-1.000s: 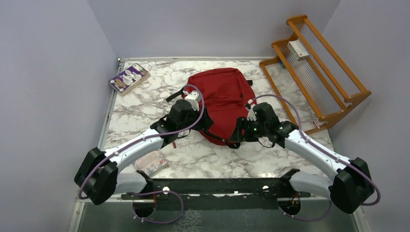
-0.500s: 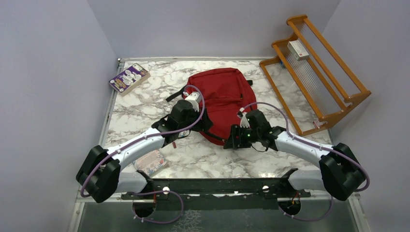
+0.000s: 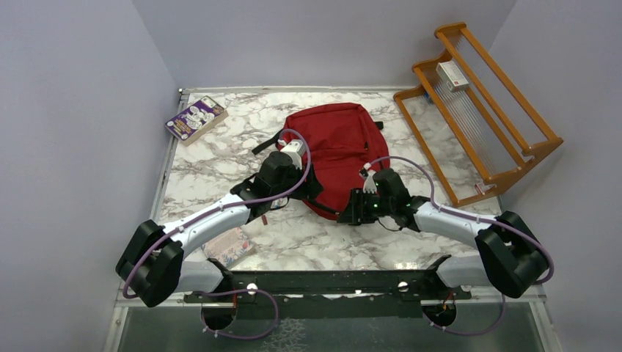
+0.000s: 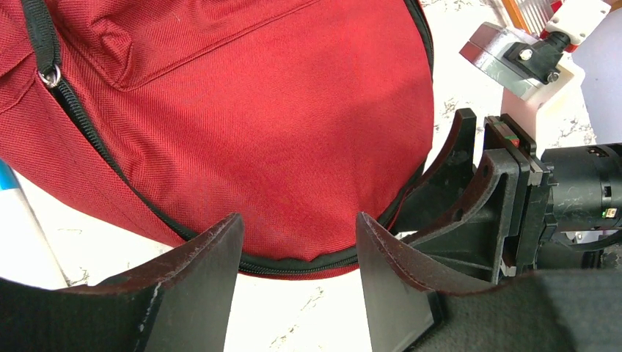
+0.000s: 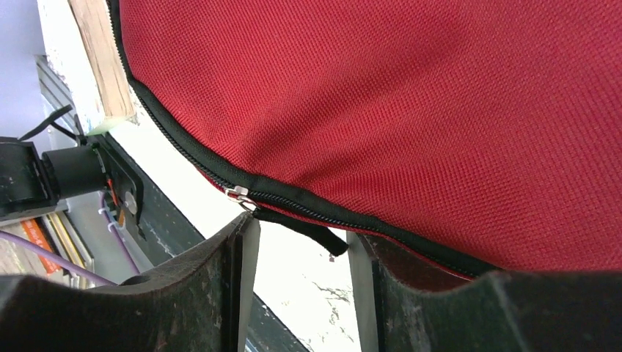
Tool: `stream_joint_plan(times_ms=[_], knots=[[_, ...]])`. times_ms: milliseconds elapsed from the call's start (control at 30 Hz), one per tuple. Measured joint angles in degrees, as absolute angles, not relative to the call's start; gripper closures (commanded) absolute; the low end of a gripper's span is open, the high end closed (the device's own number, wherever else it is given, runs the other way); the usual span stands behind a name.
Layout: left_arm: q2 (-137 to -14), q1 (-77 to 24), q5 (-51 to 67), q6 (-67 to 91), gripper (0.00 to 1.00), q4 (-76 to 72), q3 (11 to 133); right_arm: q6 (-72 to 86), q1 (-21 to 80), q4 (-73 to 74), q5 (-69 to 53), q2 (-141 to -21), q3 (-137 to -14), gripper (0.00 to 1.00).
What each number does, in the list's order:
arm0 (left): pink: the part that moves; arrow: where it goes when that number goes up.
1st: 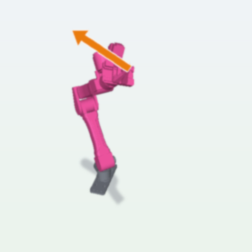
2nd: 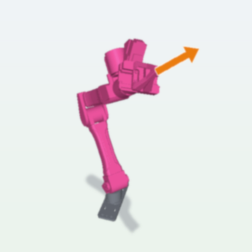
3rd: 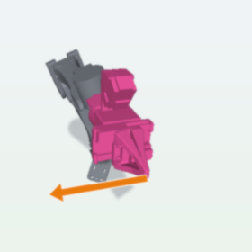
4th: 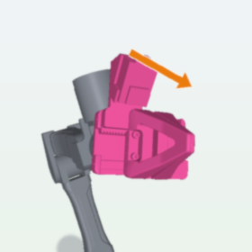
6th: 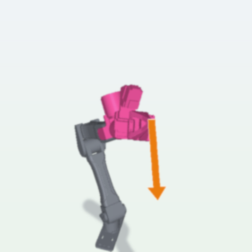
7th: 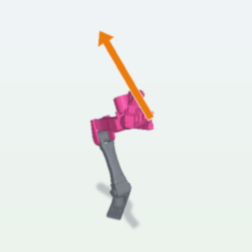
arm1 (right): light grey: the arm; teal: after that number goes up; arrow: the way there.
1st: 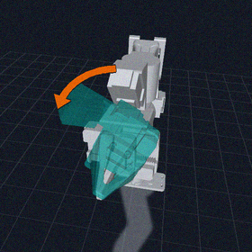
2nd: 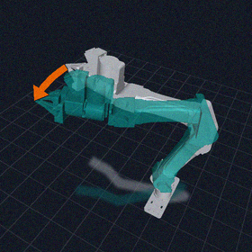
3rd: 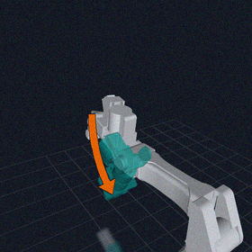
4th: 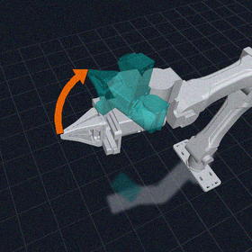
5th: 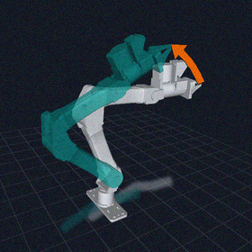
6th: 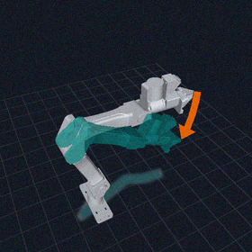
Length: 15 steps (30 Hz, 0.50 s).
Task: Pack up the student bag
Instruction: Unzip the student bag at the center of the board.
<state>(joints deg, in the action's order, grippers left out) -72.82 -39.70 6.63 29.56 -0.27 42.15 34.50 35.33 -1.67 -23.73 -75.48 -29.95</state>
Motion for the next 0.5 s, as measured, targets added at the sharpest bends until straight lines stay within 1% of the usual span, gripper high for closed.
stream_joint_plan(times_ms=[167, 233, 500], knots=[[-72.9, -39.6, 6.6, 29.6, 0.41, -0.3, 42.2, 35.5, 35.6, -3.9, -23.9, -75.5, -28.6, 0.60], [-72.9, -39.5, 6.6, 29.6, 0.41, -0.3, 42.2, 35.9, 35.6, -4.8, -24.2, -75.4, -28.1, 0.66], [-73.2, -39.4, 6.9, 29.7, 0.41, -0.3, 42.2, 36.6, 35.6, -6.4, -25.3, -73.3, -27.1, 0.95]])
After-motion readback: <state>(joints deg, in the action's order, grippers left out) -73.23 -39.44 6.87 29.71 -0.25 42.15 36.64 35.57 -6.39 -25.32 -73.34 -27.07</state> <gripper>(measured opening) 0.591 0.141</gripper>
